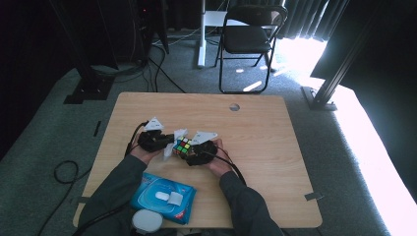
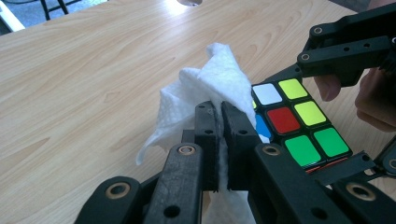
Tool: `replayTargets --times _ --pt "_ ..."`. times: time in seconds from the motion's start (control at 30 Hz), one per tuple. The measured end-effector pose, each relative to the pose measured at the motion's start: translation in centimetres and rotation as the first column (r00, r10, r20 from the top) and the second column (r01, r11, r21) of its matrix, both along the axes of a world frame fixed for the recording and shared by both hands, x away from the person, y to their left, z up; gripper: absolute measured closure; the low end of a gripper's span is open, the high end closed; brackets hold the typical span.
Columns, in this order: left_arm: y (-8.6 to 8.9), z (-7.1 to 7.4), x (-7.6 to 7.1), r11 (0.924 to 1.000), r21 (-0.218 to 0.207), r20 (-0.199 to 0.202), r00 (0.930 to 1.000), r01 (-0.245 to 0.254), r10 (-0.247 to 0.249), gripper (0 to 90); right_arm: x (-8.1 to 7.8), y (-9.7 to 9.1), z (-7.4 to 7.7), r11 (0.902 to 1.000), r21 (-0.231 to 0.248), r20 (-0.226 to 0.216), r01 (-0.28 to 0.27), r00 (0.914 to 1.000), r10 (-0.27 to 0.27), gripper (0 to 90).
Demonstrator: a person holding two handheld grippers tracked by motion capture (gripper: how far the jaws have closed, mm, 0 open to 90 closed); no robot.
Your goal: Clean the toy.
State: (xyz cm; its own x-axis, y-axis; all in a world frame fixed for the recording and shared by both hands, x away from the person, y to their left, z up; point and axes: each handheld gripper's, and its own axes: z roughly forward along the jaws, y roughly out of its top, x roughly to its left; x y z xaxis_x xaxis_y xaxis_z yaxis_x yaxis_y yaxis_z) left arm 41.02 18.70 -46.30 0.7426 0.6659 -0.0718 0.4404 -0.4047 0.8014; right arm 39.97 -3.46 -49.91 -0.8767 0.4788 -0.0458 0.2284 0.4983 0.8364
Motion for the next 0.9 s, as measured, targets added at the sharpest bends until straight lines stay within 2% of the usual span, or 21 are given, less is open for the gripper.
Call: replayTargets --times 0.57,0.9 --pt "0.0 -0.1 0.0 0.9996 -0.014 -0.024 0.9994 0.023 -0.023 86.1 0.0 -0.5 0.1 0.9998 0.020 -0.003 0.000 1.0000 0.000 34.3" --pt "-0.1 -0.2 0.0 0.9991 -0.023 -0.036 0.9987 0.034 -0.035 86.0 0.2 -1.2 0.2 0.9987 0.050 -0.016 0.008 0.9998 -0.008 34.3"
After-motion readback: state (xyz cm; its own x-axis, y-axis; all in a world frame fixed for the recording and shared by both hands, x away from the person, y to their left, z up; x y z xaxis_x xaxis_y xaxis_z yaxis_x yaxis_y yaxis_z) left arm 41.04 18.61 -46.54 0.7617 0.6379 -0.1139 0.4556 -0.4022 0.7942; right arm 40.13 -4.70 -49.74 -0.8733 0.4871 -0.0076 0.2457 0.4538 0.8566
